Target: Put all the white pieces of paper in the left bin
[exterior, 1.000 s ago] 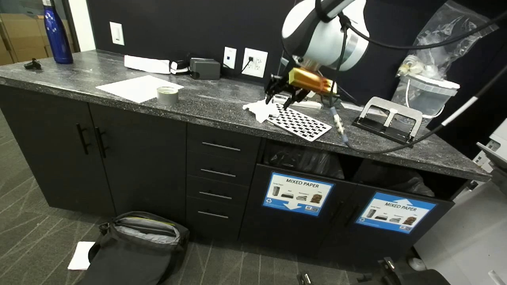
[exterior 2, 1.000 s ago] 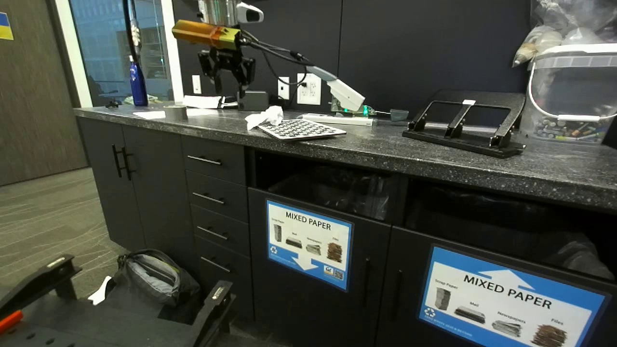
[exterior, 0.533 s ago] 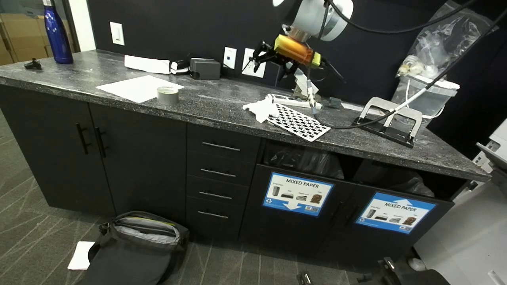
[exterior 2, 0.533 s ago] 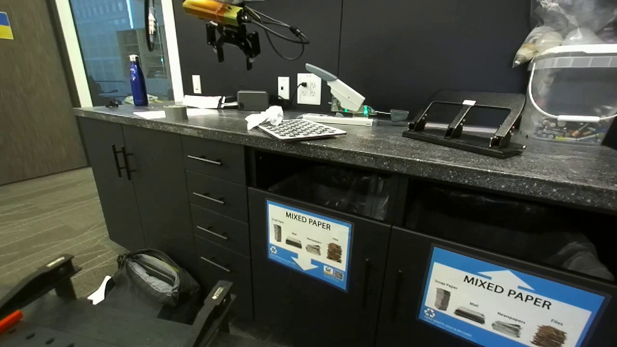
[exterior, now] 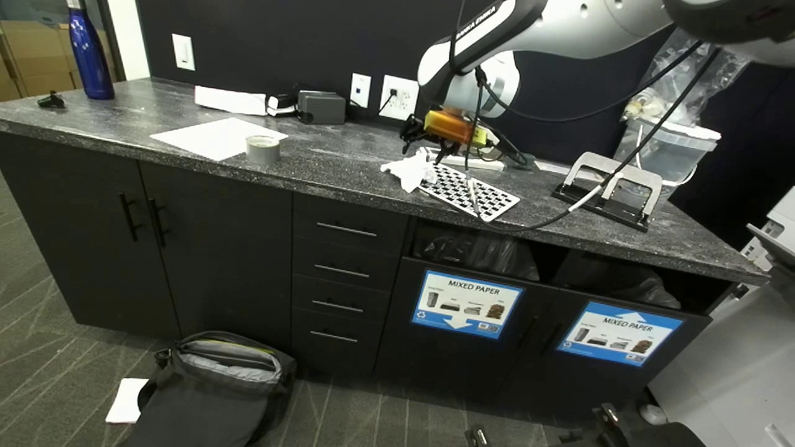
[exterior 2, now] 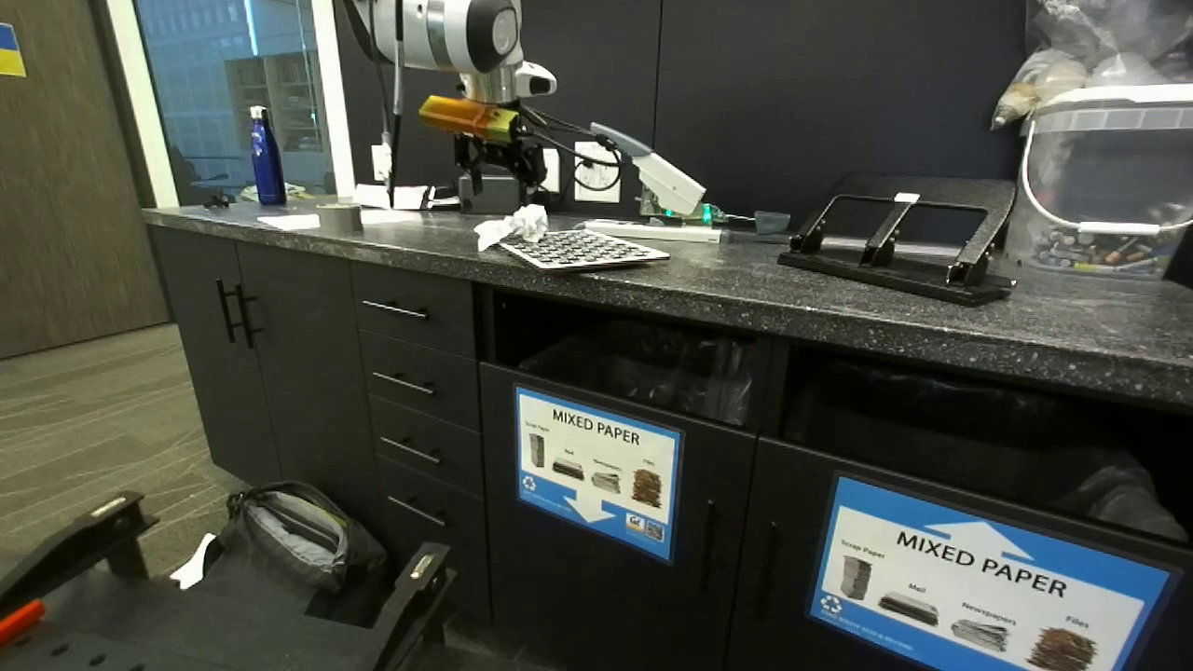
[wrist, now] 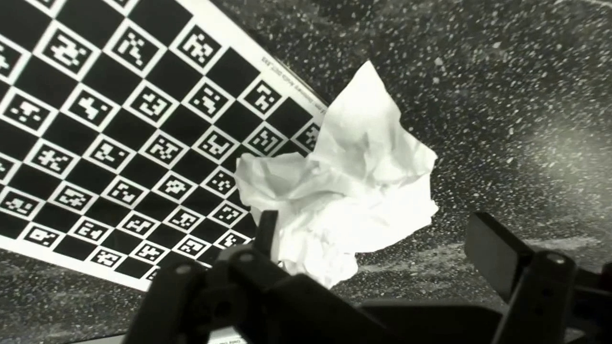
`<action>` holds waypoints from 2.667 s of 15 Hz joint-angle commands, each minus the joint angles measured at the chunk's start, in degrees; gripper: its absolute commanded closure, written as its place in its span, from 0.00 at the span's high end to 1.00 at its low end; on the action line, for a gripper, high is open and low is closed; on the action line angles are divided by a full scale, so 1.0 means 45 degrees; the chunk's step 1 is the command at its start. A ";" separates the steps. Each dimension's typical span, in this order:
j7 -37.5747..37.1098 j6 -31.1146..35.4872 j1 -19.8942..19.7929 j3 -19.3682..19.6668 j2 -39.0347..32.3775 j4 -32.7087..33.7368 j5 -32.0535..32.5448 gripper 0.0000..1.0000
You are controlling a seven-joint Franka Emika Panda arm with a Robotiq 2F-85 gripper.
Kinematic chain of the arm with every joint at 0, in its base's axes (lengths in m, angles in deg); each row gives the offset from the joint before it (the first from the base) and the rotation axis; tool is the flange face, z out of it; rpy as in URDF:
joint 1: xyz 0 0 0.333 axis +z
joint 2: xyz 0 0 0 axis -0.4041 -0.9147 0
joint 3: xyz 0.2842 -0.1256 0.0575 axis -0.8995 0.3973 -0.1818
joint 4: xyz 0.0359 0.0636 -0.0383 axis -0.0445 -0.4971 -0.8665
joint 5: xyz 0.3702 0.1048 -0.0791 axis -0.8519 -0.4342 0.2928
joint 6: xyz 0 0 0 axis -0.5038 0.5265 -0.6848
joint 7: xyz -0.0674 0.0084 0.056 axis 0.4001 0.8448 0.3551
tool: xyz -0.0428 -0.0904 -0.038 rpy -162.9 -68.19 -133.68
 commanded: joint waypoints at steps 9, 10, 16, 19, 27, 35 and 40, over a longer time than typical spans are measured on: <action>-0.0705 -0.0215 -0.0089 0.0605 -0.3138 0.3802 0.1303 0.74; -0.0681 -0.0384 -0.0134 0.0606 -0.3218 0.3978 0.1286 0.68; -0.0749 -0.0840 -0.0051 0.0840 -0.3191 0.4104 0.1559 0.22; -0.0983 -0.2023 0.0258 0.1301 -0.2311 0.3016 0.2209 0.08; -0.0832 -0.6659 0.0575 0.0785 0.1848 -0.1922 0.3253 0.09; -0.2240 -0.5340 0.0282 -0.0014 0.5140 -0.7356 0.2445 0.09; -0.5004 -0.0036 0.0584 0.0408 0.6377 -1.1184 0.3343 0.09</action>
